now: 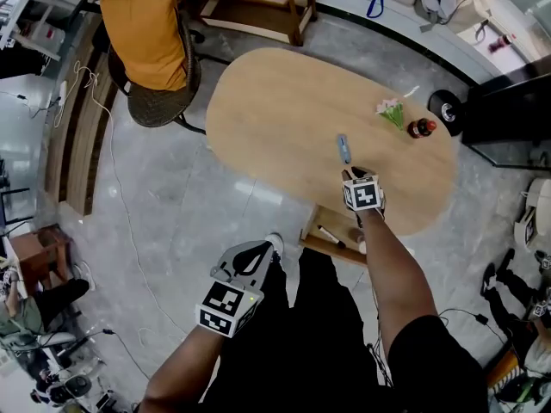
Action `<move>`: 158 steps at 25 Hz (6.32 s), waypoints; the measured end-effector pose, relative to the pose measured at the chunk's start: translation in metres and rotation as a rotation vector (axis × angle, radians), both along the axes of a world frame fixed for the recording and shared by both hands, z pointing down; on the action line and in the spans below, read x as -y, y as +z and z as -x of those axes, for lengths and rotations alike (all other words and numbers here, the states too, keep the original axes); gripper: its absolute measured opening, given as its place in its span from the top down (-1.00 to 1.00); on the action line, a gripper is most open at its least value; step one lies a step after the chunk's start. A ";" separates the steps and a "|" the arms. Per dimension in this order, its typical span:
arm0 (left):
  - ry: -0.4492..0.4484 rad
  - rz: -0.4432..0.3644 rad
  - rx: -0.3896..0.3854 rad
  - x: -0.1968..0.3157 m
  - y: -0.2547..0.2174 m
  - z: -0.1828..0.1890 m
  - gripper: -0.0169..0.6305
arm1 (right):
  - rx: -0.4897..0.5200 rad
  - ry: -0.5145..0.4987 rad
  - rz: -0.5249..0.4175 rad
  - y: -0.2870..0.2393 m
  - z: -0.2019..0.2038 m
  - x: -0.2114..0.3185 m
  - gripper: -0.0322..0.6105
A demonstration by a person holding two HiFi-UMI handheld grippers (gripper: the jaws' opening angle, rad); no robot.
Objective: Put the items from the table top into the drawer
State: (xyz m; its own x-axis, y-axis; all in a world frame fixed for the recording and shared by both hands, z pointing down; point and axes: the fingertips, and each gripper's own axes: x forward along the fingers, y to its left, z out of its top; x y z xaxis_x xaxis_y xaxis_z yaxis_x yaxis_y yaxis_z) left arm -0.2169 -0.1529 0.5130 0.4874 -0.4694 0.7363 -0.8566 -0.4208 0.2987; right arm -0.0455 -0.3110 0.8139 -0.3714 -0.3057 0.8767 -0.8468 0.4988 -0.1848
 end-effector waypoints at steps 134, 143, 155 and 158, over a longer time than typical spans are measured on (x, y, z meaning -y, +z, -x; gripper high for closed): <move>0.172 -0.399 -0.252 -0.319 -0.196 -0.164 0.94 | 0.436 0.096 -0.583 -0.497 -0.132 -0.492 0.89; 0.225 -0.430 -0.230 -0.325 -0.217 -0.161 0.94 | 0.482 0.135 -0.644 -0.515 -0.111 -0.510 0.89; 0.321 -0.411 -0.214 -0.316 -0.210 -0.118 0.94 | 0.479 0.218 -0.622 -0.504 -0.060 -0.507 0.89; 0.332 -0.397 -0.218 -0.314 -0.208 -0.109 0.94 | 0.456 0.234 -0.611 -0.500 -0.054 -0.506 0.89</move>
State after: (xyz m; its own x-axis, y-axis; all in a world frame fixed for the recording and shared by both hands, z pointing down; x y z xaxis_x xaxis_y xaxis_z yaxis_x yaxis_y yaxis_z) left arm -0.1075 0.1610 0.3048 0.7771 -0.4858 0.4001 -0.5954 -0.7734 0.2174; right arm 0.0080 0.1954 0.3143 -0.5201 -0.7975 0.3058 -0.8487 0.4424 -0.2897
